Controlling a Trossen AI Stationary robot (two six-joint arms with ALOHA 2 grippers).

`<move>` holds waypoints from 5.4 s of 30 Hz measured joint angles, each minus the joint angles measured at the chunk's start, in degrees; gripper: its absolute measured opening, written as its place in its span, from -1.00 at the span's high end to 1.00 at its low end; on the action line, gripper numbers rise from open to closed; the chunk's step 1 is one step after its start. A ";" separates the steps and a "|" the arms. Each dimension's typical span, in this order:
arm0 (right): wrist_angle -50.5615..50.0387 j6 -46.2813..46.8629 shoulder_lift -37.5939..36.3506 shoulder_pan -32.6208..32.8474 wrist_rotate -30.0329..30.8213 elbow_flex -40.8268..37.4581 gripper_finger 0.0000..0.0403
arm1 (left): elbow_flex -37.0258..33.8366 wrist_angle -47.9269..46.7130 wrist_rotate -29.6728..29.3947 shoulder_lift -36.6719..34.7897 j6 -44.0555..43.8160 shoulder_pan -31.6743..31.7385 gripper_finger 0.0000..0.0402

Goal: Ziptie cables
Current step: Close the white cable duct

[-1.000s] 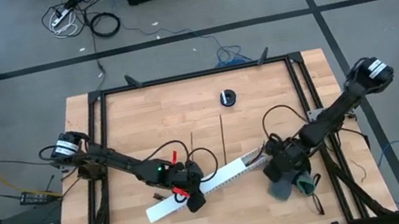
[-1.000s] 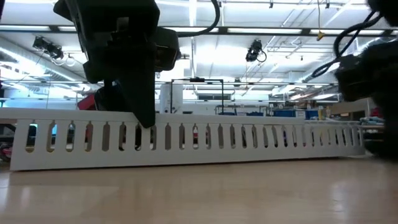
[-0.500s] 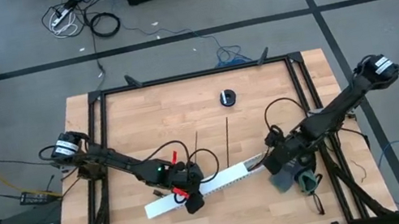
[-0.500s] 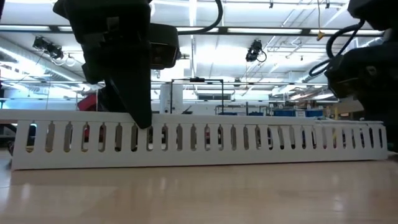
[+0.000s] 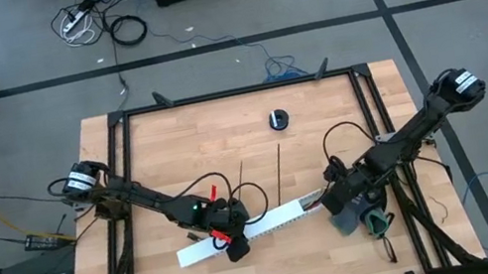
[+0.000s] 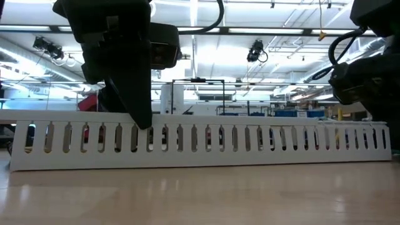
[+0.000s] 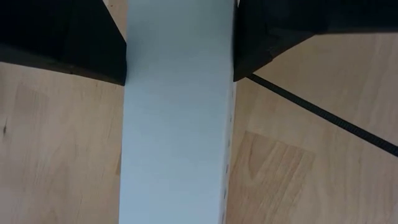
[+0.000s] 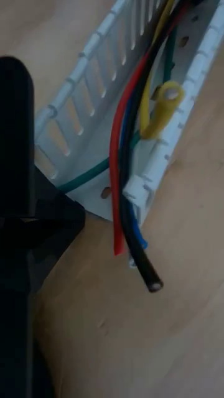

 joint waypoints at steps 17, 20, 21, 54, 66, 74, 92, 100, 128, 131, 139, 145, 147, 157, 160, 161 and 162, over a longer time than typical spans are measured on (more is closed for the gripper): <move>1.41 0.09 -0.02 0.28 -3.47 -0.11 1.00 | 0.00 0.01 0.15 0.00 -0.07 -0.02 -0.20; 2.85 0.42 0.00 0.30 -4.25 -0.20 1.00 | 0.00 -0.04 0.44 -0.02 -0.12 -0.04 -0.20; 3.25 0.71 0.00 0.24 -4.29 -0.20 1.00 | 0.00 -0.03 0.48 -0.03 -0.39 -0.04 -0.20; 4.77 1.80 2.35 -4.17 1.31 0.00 1.00 | -0.22 6.67 -4.87 0.11 -5.08 0.63 -0.20; 0.49 -5.98 3.80 -5.77 0.30 3.41 1.00 | -0.20 6.83 -4.47 0.09 -3.49 0.94 -0.20; -5.97 -3.13 -1.95 -5.88 5.75 6.60 1.00 | 0.61 -0.95 -6.76 -0.22 -7.46 0.17 -0.20; -16.96 -7.66 -2.84 -14.10 14.99 6.20 1.00 | 0.26 0.07 -5.78 -0.15 -18.57 -0.66 -0.20; -0.70 -17.81 -2.82 -24.39 9.26 2.40 1.00 | 0.15 0.16 -5.63 -0.15 -18.78 -0.72 -0.20; 17.02 -25.83 5.69 -23.26 6.79 10.32 1.00 | -0.02 1.13 -7.99 0.00 -19.60 -0.80 -0.20; 18.35 -24.87 7.15 -23.21 7.26 10.36 1.00 | -0.02 1.10 -8.02 0.00 -19.45 -0.74 -0.20; 6.97 -20.55 5.35 -21.29 9.80 10.36 1.00 | -0.02 1.29 -7.91 0.00 -19.54 -0.76 -0.20; 1.56 -18.88 3.89 -20.39 12.44 10.36 1.00 | -0.02 1.29 -7.88 0.00 -19.60 -0.76 -0.20; 1.24 -18.60 3.89 -20.46 13.11 10.36 1.00 | -0.02 1.29 -7.86 0.00 -19.52 -0.76 -0.20; -5.27 -16.20 3.90 -22.65 14.93 10.39 1.00 | -0.02 1.63 -8.18 0.02 -19.56 -0.70 -0.20; -6.56 -14.60 3.98 -22.74 15.19 10.25 1.00 | -0.02 1.54 -8.14 0.02 -19.55 -0.70 -0.20; -6.73 -14.43 3.96 -22.71 15.14 10.29 1.00 | -0.02 1.54 -8.13 0.02 -19.56 -0.70 -0.20; -6.81 -14.48 3.96 -22.64 15.02 10.29 1.00 | -0.02 1.56 -8.13 0.02 -19.56 -0.70 -0.20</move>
